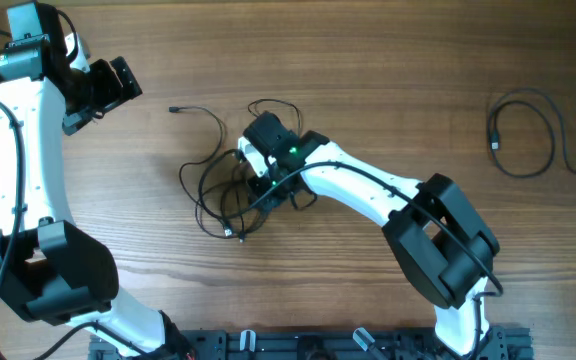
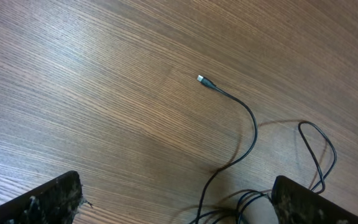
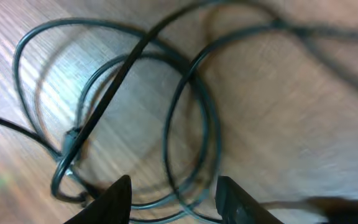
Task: Untangle cables
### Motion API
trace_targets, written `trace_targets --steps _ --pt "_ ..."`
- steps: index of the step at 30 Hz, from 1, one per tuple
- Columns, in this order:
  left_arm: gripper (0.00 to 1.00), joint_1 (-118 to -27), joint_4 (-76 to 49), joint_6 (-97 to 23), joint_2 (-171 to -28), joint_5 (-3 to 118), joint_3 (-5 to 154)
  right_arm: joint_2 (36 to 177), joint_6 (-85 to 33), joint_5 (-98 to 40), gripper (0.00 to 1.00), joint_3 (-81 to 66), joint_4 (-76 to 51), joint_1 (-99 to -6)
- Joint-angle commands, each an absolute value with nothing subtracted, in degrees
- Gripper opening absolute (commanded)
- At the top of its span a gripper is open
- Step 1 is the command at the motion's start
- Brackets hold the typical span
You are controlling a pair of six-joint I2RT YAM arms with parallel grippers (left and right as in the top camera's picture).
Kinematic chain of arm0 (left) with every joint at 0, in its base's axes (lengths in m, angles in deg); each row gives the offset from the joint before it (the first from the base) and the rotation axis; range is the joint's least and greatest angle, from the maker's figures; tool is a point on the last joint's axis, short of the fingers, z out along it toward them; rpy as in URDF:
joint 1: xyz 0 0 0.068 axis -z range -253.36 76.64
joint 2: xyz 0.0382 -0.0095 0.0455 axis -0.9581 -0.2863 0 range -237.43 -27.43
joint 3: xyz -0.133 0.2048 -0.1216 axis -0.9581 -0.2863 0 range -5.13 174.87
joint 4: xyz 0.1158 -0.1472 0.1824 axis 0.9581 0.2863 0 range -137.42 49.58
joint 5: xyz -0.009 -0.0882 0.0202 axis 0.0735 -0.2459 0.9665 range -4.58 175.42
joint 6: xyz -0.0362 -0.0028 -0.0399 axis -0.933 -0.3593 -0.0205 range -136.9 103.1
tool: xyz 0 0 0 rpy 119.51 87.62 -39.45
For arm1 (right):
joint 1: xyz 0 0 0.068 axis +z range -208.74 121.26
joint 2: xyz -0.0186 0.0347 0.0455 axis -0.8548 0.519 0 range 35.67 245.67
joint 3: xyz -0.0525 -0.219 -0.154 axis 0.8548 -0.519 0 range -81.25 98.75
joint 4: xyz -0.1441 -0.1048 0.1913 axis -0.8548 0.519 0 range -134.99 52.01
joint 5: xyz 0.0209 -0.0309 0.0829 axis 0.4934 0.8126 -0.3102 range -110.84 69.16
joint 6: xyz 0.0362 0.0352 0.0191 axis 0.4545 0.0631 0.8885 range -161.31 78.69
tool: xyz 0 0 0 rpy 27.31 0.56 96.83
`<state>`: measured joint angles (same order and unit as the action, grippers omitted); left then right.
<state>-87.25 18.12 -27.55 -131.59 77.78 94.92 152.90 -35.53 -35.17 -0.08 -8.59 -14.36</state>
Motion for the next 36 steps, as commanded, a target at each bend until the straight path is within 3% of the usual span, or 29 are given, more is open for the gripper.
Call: trace_targets --steps 1,8,19,20,22,26,36 --pt "1.00 -87.47 18.14 -28.08 -131.59 76.91 95.27 154.43 -44.31 -26.82 0.45 1.56 -9.24 -13.53" --pt "1.00 -87.47 18.14 -28.08 -131.59 76.91 95.27 156.25 -46.48 -26.25 0.38 1.56 -9.37 -13.02" --pt "1.00 -87.47 18.14 -28.08 -131.59 76.91 95.27 159.35 -48.75 -16.79 0.39 1.56 -10.75 -8.91" --pt "1.00 -87.47 18.14 -28.08 -131.59 76.91 95.27 159.35 -48.62 -14.56 0.36 1.56 -11.10 -8.91" --pt "1.00 -87.47 18.14 -28.08 -131.59 76.91 95.27 159.35 -48.53 -5.77 0.05 1.56 -11.03 -9.15" --pt "1.00 -87.47 18.14 -28.08 -131.59 76.91 95.27 158.72 -48.75 3.61 0.04 2.26 -10.75 -10.18" --pt "1.00 -87.47 18.14 -28.08 -131.59 76.91 95.27 149.14 -49.91 3.52 0.04 11.05 -11.60 -11.52"
